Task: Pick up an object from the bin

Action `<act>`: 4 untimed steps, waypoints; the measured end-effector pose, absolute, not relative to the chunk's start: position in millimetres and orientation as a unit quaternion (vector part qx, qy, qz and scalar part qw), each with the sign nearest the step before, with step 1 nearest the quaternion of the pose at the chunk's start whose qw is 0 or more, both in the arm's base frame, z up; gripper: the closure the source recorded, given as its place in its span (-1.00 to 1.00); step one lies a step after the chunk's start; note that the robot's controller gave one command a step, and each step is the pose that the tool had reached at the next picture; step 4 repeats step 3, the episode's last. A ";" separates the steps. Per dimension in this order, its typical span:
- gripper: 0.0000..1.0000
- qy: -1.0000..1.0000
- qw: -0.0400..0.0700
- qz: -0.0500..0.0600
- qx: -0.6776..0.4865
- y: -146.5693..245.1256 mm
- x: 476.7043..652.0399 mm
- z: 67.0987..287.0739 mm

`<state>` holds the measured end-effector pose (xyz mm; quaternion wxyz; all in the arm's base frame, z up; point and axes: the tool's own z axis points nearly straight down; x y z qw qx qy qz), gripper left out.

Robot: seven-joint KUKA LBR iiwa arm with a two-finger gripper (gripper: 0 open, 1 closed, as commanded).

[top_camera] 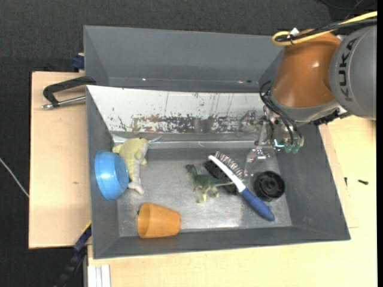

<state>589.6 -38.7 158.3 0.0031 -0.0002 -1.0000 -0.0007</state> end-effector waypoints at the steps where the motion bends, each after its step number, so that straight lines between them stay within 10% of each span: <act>1: -1.00 -0.999 -0.004 0.000 0.048 -39.2 542.0 69.8; 2: 1.00 -0.999 -0.005 0.000 0.049 -39.4 544.0 73.7; 3: 1.00 -0.988 -0.006 0.003 0.152 -118.7 563.8 209.1; 4: 1.00 -0.988 -0.006 0.003 0.152 -118.7 563.8 209.1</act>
Offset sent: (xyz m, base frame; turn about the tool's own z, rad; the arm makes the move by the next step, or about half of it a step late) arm -0.0490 -0.0012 -0.0883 -0.0985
